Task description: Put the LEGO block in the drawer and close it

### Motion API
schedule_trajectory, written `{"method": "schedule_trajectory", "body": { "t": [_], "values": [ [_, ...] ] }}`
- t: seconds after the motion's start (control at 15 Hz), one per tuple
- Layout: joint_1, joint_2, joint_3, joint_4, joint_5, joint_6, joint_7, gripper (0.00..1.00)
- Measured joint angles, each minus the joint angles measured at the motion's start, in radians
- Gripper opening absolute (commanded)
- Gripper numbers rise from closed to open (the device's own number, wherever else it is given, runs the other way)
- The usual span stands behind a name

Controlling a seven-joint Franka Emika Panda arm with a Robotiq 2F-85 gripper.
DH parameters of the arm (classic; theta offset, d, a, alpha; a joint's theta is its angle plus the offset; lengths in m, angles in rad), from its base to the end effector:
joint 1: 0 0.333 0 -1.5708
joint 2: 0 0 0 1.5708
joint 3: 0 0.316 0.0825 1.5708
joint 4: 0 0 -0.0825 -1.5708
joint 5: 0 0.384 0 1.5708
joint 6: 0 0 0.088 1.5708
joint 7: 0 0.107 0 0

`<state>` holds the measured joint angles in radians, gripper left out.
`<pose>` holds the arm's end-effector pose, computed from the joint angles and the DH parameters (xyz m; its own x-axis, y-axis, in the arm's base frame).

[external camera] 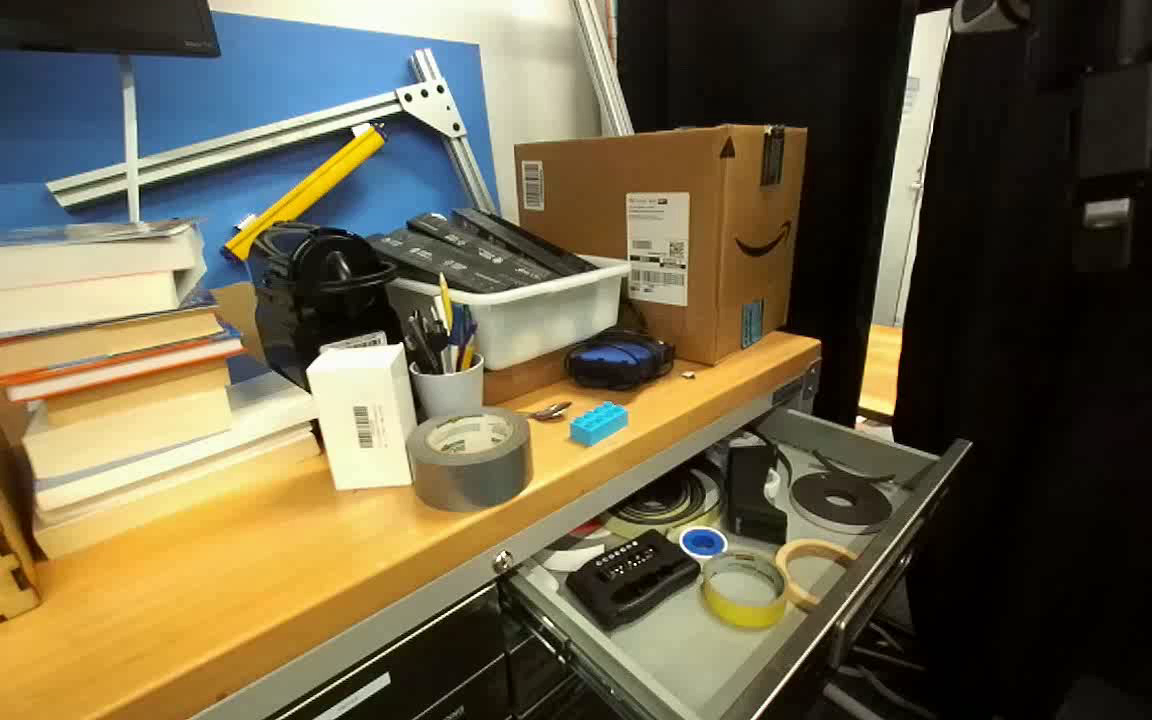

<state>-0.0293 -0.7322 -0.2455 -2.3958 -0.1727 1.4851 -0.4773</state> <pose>0.2926 -0.1186 0.5398 0.9441 0.2803 -0.1735 0.2701 -0.9595 -0.0802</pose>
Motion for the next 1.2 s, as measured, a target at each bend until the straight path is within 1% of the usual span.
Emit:
{"method": "schedule_trajectory", "body": {
  "t": [0.47, 0.6, 0.8, 1.0, 1.2],
  "values": [
    [0.002, -0.002, 0.000, 0.006, 0.005, 0.010, 0.002, 1.00],
    [0.014, 0.012, 0.005, 0.002, 0.038, 0.081, 0.021, 1.00],
    [0.054, 0.067, 0.039, 0.003, 0.094, 0.230, 0.056, 1.00],
    [0.098, 0.165, 0.087, 0.015, 0.139, 0.339, 0.071, 1.00],
    [0.126, 0.285, 0.131, 0.040, 0.153, 0.423, 0.072, 1.00]
  ]
}}
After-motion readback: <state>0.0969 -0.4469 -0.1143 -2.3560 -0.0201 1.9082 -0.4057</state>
